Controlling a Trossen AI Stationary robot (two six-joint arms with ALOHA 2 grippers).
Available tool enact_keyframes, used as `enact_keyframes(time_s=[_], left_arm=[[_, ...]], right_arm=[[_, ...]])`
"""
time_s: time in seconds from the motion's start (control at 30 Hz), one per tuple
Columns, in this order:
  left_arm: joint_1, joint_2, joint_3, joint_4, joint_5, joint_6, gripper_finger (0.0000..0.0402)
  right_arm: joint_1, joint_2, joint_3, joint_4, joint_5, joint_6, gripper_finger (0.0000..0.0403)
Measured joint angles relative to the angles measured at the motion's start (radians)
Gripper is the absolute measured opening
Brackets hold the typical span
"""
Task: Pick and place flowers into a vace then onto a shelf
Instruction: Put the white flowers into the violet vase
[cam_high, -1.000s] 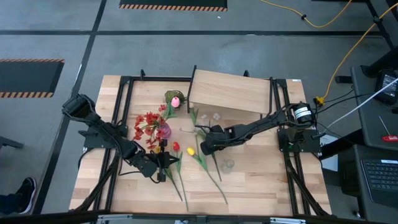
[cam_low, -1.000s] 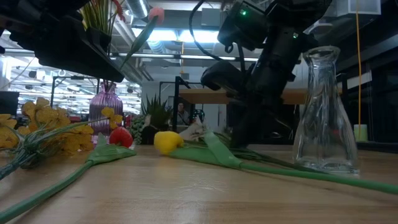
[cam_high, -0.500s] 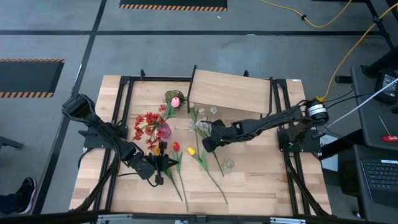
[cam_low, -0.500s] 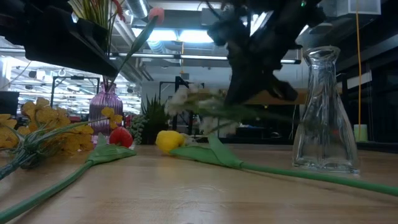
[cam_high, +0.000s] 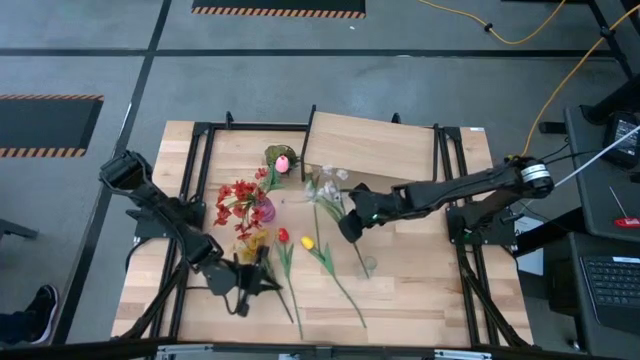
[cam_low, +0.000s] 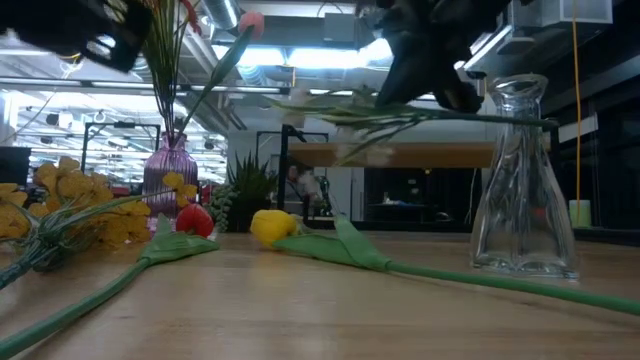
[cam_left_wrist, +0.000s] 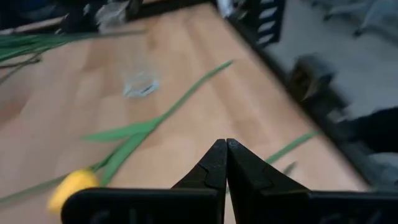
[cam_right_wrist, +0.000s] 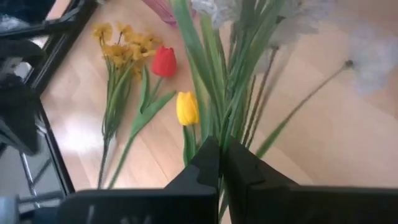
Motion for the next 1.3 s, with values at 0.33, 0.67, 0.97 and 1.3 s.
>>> enact_keyframes(time_s=[0.33,0.67,0.97,1.3], left_arm=[[-0.132,-0.001,0.021,0.169,-0.286,0.001,0.0003],[-0.176,-0.001,0.091,0.169,-0.444,0.149,0.0003],[-0.176,-0.001,0.099,0.177,-0.474,0.082,0.0003],[-0.132,0.035,0.105,0.244,-0.442,0.099,0.0003]], right_arm=[[0.000,-0.118,0.000,-0.014,0.055,-0.178,0.0004],[0.000,-0.160,0.001,0.192,0.068,-0.341,0.0003],[0.000,-0.203,0.000,0.306,-0.003,-0.476,0.0002],[0.110,-0.260,0.000,0.367,0.049,-0.696,0.0002]])
